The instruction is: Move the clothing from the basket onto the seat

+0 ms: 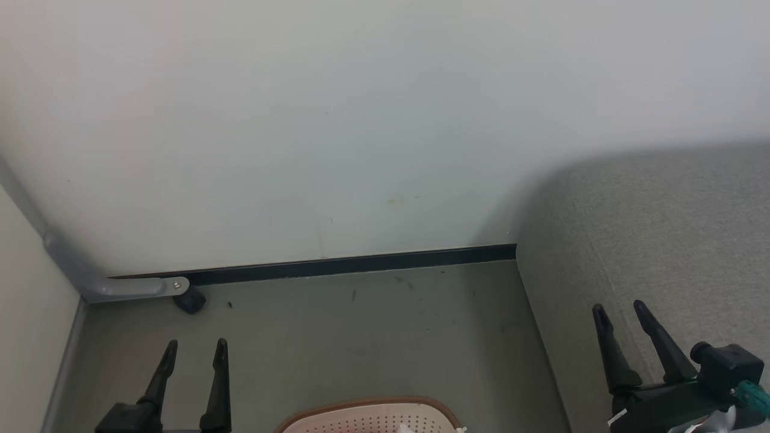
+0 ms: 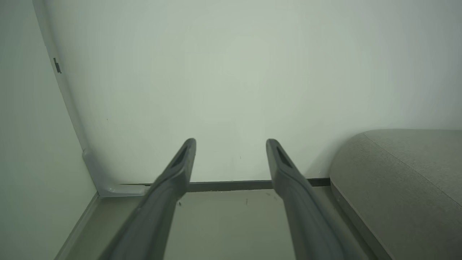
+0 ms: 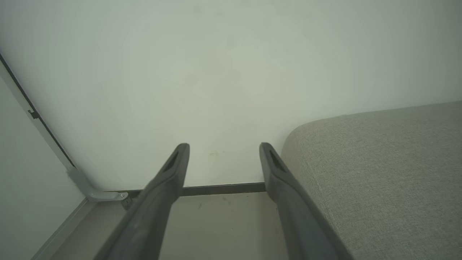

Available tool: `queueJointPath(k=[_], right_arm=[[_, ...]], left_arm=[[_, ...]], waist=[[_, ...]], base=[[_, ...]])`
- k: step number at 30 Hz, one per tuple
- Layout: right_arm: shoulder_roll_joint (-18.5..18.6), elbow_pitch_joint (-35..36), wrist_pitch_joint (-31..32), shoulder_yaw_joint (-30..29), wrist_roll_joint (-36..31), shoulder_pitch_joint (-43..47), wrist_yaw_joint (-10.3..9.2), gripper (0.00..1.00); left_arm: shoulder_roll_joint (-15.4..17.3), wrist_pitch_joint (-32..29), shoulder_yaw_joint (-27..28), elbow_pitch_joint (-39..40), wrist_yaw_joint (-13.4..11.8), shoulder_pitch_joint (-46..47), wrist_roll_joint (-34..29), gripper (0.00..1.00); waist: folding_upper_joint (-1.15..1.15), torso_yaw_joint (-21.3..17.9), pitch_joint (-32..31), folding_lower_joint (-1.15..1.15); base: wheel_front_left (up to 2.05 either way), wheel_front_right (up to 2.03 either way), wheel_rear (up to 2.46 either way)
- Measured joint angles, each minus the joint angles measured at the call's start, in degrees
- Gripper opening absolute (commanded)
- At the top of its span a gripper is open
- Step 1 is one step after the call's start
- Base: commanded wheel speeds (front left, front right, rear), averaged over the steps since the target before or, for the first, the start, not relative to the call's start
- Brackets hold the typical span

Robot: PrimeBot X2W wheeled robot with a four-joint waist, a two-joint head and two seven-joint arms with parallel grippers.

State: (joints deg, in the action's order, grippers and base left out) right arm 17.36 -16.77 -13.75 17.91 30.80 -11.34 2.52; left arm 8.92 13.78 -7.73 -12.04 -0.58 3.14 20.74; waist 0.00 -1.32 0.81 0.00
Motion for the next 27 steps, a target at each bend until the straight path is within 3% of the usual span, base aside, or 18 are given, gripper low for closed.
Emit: queueJointPath(k=[4, 27], right_arm=[[0.2, 0.1, -0.5, 0.4, -2.5, 0.0, 0.10, 1.00], [-1.5, 0.8, -0.5, -0.3, -2.5, -0.1, 2.54, 1.00]], left_arm=[[0.0, 0.5, -0.1, 0.0, 0.0, 0.0, -2.9, 1.00], [-1.7, 0.5, 1.8, -2.3, 1.2, 0.0, -2.8, 1.00]], waist=[[0.00, -0.1, 0.0, 0.00], [0.00, -1.1, 1.7, 0.00]], base=[[0.00, 0.00, 0.00], [0.00, 0.00, 0.00]])
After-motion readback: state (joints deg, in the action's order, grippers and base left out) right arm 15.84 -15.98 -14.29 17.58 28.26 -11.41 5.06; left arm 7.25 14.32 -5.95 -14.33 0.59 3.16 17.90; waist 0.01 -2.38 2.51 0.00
